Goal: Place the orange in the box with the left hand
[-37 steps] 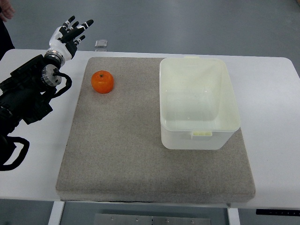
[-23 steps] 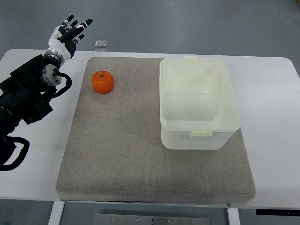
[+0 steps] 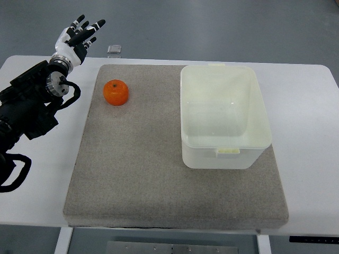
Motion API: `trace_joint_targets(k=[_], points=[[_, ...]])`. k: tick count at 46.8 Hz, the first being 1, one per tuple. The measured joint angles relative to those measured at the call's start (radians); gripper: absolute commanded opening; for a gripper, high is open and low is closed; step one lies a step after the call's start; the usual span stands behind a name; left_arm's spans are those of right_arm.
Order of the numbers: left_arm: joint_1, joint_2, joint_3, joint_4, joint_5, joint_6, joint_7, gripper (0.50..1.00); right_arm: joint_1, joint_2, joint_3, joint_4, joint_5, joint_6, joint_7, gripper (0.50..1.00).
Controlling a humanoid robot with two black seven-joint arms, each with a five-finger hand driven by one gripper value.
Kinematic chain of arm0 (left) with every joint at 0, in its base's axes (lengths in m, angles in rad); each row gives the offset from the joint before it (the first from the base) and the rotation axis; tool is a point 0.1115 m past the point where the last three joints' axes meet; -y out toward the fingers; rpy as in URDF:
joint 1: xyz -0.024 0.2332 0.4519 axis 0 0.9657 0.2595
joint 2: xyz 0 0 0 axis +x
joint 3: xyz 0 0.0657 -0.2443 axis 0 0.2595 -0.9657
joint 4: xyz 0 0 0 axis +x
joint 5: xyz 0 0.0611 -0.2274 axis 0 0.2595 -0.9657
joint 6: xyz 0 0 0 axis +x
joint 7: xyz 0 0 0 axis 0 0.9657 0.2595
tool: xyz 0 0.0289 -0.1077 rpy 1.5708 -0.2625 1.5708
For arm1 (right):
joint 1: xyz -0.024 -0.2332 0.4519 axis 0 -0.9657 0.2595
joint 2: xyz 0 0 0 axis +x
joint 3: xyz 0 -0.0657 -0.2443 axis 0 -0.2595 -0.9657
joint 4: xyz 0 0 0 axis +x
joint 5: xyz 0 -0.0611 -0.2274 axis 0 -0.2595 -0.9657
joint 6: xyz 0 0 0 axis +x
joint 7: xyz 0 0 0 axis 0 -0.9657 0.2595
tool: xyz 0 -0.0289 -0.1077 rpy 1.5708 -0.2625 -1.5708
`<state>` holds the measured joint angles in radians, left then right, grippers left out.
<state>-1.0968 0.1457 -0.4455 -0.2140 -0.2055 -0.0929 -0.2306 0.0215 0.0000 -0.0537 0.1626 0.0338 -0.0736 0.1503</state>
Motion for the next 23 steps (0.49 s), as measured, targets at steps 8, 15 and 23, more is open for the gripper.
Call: trace_joint_targets(k=[8, 15, 23], points=[[0.0, 0.001, 0.006, -0.02, 0.015, -0.017, 0.0, 0.994, 0.0, 0.0, 0.0, 0.0, 0.0, 0.0, 0.0, 0.926], [-0.006, 0.007, 0.034, -0.045, 0.076, -0.045, 0.0, 0.994, 0.0, 0.0, 0.0, 0.0, 0.0, 0.0, 0.0, 0.926], [-0.024, 0.026, 0.057, -0.052, 0.155, -0.089, 0.006, 0.994, 0.0, 0.0, 0.0, 0.0, 0.0, 0.0, 0.0, 0.926]])
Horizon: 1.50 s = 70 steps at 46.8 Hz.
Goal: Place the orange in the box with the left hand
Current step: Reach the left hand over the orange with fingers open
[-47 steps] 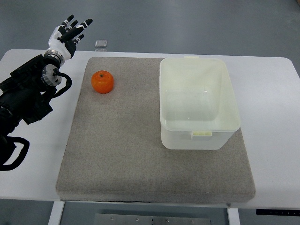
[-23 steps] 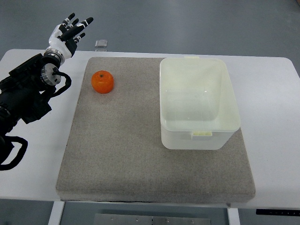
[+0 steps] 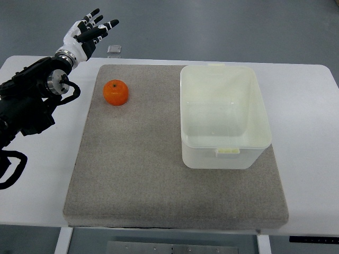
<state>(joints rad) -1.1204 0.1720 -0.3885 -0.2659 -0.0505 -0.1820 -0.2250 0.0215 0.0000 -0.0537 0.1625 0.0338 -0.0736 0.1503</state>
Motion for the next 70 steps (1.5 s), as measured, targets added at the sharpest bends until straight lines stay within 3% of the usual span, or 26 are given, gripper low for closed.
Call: trace_joint_targets(k=[17, 25, 31, 40, 55, 61, 65, 70], points=[[-0.07, 0.051, 0.23, -0.063, 0.176, -0.054, 0.004, 0.994, 0.0, 0.0, 0.0, 0.0, 0.0, 0.0, 0.0, 0.926], [-0.111, 0.078, 0.334, -0.069, 0.486, -0.067, -0.014, 0.992, 0.0, 0.0, 0.0, 0.0, 0.0, 0.0, 0.0, 0.926], [-0.121, 0.107, 0.339, -0.114, 0.71, -0.068, -0.065, 0.994, 0.0, 0.0, 0.0, 0.0, 0.0, 0.0, 0.0, 0.926], [-0.143, 0.152, 0.362, -0.175, 0.822, -0.07, -0.159, 0.994, 0.0, 0.0, 0.0, 0.0, 0.0, 0.0, 0.0, 0.926], [-0.206, 0.184, 0.491, -0.222, 1.026, -0.072, -0.219, 0.996, 0.0, 0.0, 0.0, 0.0, 0.0, 0.0, 0.0, 0.926], [-0.237, 0.195, 0.524, -0.237, 1.155, -0.073, -0.301, 0.999, 0.0, 0.0, 0.0, 0.0, 0.0, 0.0, 0.0, 0.926], [-0.26, 0.217, 0.527, -0.266, 1.197, -0.102, -0.339, 0.999, 0.0, 0.0, 0.0, 0.0, 0.0, 0.0, 0.0, 0.926], [-0.293, 0.252, 0.528, -0.323, 1.206, -0.198, -0.372, 0.999, 0.0, 0.0, 0.0, 0.0, 0.0, 0.0, 0.0, 0.926]])
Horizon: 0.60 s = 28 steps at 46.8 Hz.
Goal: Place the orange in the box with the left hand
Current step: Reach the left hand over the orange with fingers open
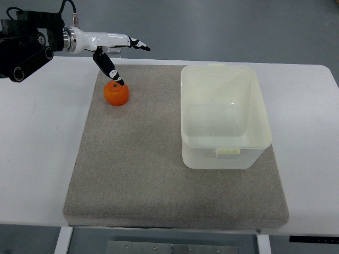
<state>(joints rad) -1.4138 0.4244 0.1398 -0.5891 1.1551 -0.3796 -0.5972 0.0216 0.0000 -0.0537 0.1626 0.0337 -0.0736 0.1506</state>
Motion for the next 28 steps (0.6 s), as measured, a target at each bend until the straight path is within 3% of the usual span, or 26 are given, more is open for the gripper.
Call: trace_joint_targets(k=[8, 28], points=[[-0.015, 0.026, 0.0, -0.042, 0.102, -0.038, -0.014, 0.999, 0.0, 0.0, 0.0, 0.0, 0.0, 0.0, 0.0, 0.926], [0.025, 0.019, 0.001, -0.031, 0.282, 0.057, -0.014, 0.999, 0.0, 0.0, 0.0, 0.0, 0.0, 0.0, 0.0, 0.926]])
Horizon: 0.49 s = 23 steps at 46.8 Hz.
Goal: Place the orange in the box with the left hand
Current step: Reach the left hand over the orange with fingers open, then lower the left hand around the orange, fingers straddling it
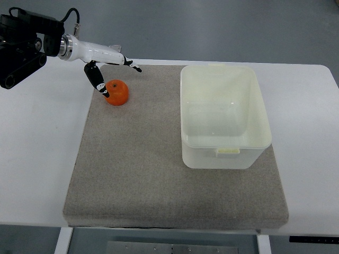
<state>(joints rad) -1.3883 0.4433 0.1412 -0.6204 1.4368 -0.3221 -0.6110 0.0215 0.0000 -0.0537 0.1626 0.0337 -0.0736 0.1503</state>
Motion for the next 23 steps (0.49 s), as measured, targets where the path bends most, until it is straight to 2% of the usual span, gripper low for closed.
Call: trace_joint_targets(k=[8, 15, 23], points=[[0.038, -0.004, 0.023, 0.024, 0.009, 0.036, 0.0, 0.999, 0.0, 0.0, 0.0, 0.0, 0.0, 0.0, 0.0, 0.926], [0.039, -0.008, 0.088, 0.05, 0.005, 0.103, 0.0, 0.999, 0.0, 0.0, 0.0, 0.0, 0.0, 0.0, 0.0, 0.926], [0.044, -0.009, 0.088, 0.051, -0.01, 0.117, 0.0, 0.999, 0.0, 0.0, 0.0, 0.0, 0.0, 0.0, 0.0, 0.926]])
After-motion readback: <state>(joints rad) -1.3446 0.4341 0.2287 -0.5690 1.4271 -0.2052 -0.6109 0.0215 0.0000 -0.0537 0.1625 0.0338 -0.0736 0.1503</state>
